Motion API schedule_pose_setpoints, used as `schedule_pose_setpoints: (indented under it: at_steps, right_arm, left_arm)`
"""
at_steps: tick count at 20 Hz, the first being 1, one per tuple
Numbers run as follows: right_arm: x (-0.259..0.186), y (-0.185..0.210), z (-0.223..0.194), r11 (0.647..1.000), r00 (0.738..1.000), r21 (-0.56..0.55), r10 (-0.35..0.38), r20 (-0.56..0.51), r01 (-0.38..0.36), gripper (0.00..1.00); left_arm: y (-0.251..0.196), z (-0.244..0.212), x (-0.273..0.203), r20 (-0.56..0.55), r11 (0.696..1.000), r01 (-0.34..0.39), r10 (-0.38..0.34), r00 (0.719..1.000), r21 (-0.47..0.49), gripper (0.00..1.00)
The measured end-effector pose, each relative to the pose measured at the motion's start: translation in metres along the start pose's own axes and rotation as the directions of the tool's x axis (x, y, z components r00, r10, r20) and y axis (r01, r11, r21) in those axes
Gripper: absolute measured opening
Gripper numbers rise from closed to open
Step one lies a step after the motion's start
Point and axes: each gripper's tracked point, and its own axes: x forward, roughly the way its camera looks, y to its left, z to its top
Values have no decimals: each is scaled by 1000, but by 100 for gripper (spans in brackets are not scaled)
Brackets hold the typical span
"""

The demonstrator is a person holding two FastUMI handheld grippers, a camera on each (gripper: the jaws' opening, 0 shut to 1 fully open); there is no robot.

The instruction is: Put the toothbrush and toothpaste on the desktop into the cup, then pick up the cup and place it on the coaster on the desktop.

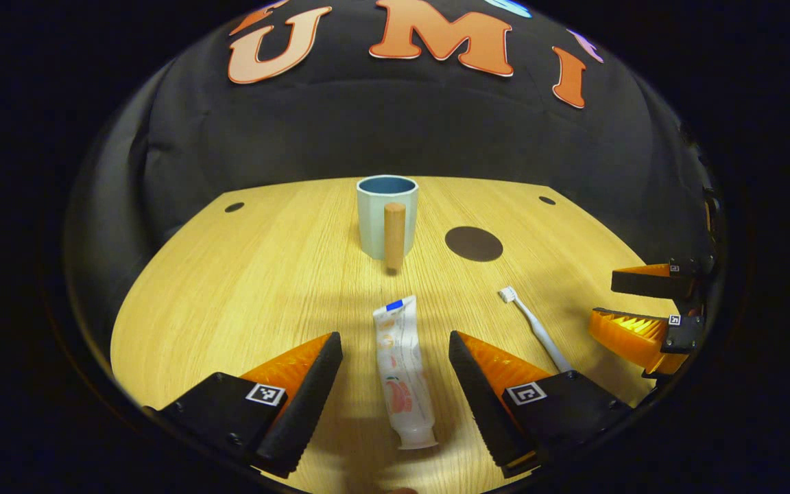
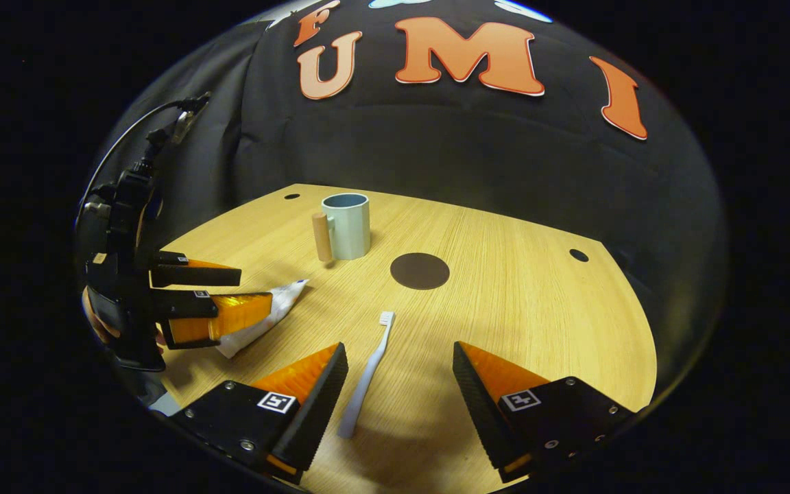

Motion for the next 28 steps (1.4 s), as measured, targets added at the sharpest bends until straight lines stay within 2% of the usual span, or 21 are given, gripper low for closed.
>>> schedule_pose_setpoints:
  at_steps: [2, 7, 8, 12, 13, 15, 17, 18, 19, 20, 21, 22, 23, 25, 28]
  right_arm:
    - [1, -1, -3, 1000, 1000, -7, -3, -10, 3, 93]
    - [3, -2, -7, 1000, 999, -3, 2, -34, -2, 93]
    - [3, -3, -8, 1000, 999, -4, -1, -35, 1, 93]
    - [8, -3, -13, 1000, 998, 0, -4, -55, 4, 94]
    - [8, -1, -14, 1000, 998, 0, 0, -60, 0, 93]
    - [8, 1, -17, 1000, 998, -4, 4, -70, -4, 93]
    - [9, 2, -20, 1000, 996, -8, 7, -84, -8, 93]
    - [8, 4, -21, 1000, 996, -10, 10, -89, -11, 93]
    - [8, 5, -22, 1000, 995, -12, 10, -97, -11, 93]
    - [9, 7, -23, 1000, 995, -14, 13, -103, -14, 93]
    - [11, 9, -24, 1000, 994, -12, 16, -111, -18, 93]
    - [11, 12, -25, 1000, 993, -8, 25, -120, -26, 93]
    - [13, 15, -26, 999, 991, -1, 35, -129, -35, 93]
    - [17, 23, -31, 998, 985, 17, 64, -158, -62, 89]
    - [25, 29, -37, 997, 977, 40, 77, -200, -70, 77]
  left_arm:
    - [-2, -7, 0, -41, 1000, 11, -12, 999, -11, 100]
    - [-2, -25, 3, -124, 1000, -14, 12, 992, -13, 98]
    - [0, -23, 3, -110, 1000, -22, 21, 994, -3, 100]
    - [-2, -26, 1, -142, 999, -27, 32, 989, 40, 58]
    - [-1, -26, 1, -139, 999, -23, 28, 990, 33, 57]
    - [1, -23, -1, -148, 999, -23, 28, 989, 35, 48]
    - [-3, -24, 2, -152, 999, -22, 28, 988, 45, 34]
    - [-4, -25, 6, -147, 999, -22, 28, 989, 38, 34]
    - [-5, -24, 7, -146, 999, -14, 20, 989, 44, 25]
    - [-8, -26, 11, -137, 999, 0, 5, 991, 37, 25]
    - [-10, -25, 10, -139, 999, 7, -2, 990, 41, 19]
    - [-8, -21, 10, -124, 999, 13, -9, 992, 32, 21]
    - [-7, -22, 10, -121, 999, 13, -9, 993, 31, 17]
    - [-7, -23, 12, -98, 1000, 3, -1, 995, 26, 17]
    - [-10, -26, 15, -66, 1000, -10, 12, 998, 22, 17]
